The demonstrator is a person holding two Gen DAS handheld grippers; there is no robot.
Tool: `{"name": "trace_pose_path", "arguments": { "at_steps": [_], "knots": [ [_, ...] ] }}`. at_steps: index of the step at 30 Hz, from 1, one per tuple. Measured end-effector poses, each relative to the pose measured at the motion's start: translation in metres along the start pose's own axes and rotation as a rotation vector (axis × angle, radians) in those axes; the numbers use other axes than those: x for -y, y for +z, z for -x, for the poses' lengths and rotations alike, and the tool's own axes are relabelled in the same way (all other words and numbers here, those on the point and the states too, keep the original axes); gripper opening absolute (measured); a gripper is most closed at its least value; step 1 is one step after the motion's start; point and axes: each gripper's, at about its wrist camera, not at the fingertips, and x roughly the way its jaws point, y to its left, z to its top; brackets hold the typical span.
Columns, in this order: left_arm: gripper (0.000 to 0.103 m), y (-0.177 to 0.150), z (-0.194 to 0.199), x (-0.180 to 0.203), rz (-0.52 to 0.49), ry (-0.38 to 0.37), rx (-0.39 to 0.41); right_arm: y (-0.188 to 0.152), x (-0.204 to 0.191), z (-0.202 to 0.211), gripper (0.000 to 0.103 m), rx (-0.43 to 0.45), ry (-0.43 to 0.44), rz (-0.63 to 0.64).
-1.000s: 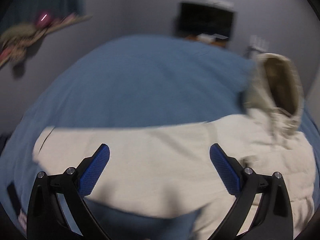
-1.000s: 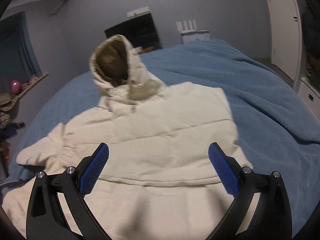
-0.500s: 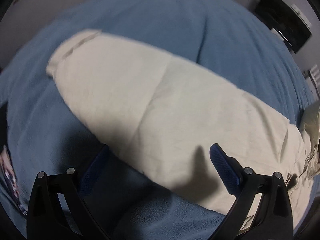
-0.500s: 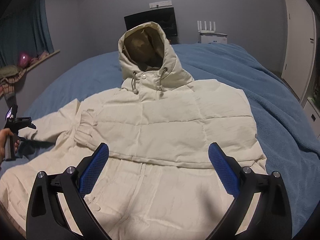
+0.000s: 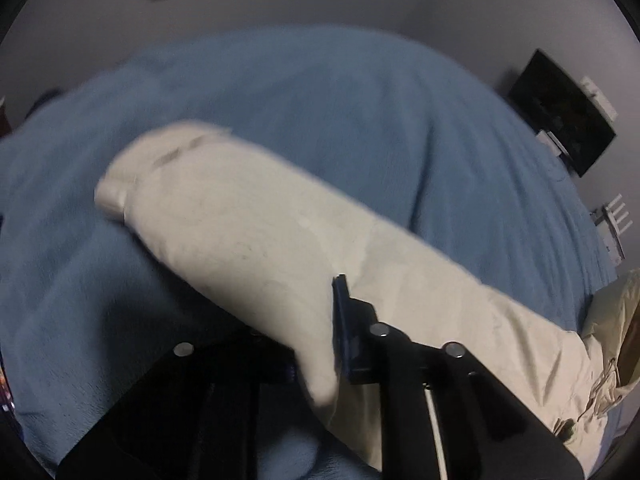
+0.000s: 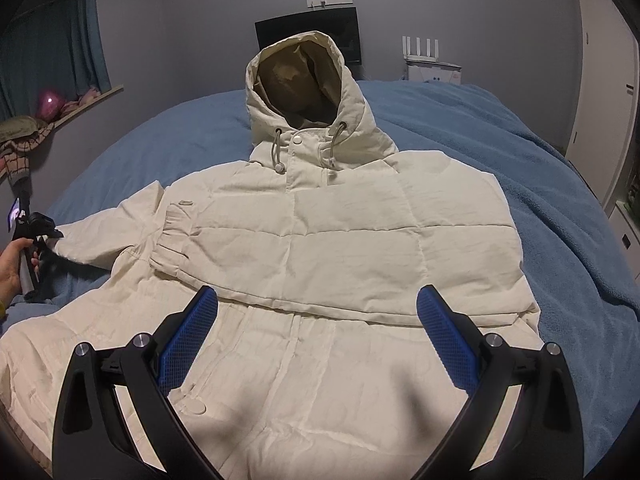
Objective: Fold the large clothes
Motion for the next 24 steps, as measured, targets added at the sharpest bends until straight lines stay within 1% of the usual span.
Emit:
{"name": "trace_pose_path", "arguments": {
  "at_steps": [2,3,6,9,10,12,13,15,16,18,19,20,23,24],
  "knots": [
    [0.011,0.003,0.022,0.010,-0.035,-0.045,0.084,0.000,0.002,-0.002,0.096,-0.002,0.003,-0.009],
    [0.011,0.002,0.041,0.018,-0.065,-0.086,0.139,-0.001,0.003,-0.003,0.096,-0.006,0.006,-0.018],
    [0.010,-0.008,0.086,0.039,-0.159,-0.199,0.246,-0.002,0.008,-0.004,0.096,-0.009,0.015,-0.040],
    [0.010,-0.036,0.149,0.081,-0.317,-0.324,0.355,0.000,0.012,-0.003,0.096,0.001,0.016,-0.054],
    [0.010,-0.039,0.151,0.109,-0.361,-0.353,0.380,0.000,0.014,-0.002,0.096,0.005,0.014,-0.057],
    [0.010,-0.060,0.178,0.139,-0.457,-0.407,0.425,0.002,0.018,0.000,0.096,0.013,0.002,-0.062],
    [0.010,-0.073,0.195,0.163,-0.520,-0.448,0.445,0.002,0.020,0.001,0.096,0.017,-0.007,-0.065],
    [0.010,-0.101,0.218,0.204,-0.629,-0.537,0.451,0.003,0.026,0.002,0.096,0.019,-0.023,-0.074],
    [0.010,-0.095,0.216,0.214,-0.667,-0.574,0.447,0.003,0.031,0.002,0.096,0.019,-0.027,-0.085],
    [0.010,-0.124,0.226,0.241,-0.757,-0.652,0.425,0.002,0.040,0.003,0.096,0.021,-0.028,-0.111],
    [0.010,-0.146,0.229,0.255,-0.813,-0.695,0.401,0.003,0.044,0.003,0.096,0.021,-0.030,-0.120],
    [0.010,-0.163,0.229,0.268,-0.857,-0.722,0.377,0.003,0.048,0.004,0.096,0.021,-0.035,-0.133],
    [0.010,-0.215,0.212,0.301,-0.977,-0.724,0.305,0.003,0.058,0.004,0.096,0.020,-0.050,-0.155],
    [0.010,-0.234,0.201,0.311,-1.016,-0.718,0.263,0.003,0.061,0.004,0.096,0.017,-0.056,-0.160]
  ]
}}
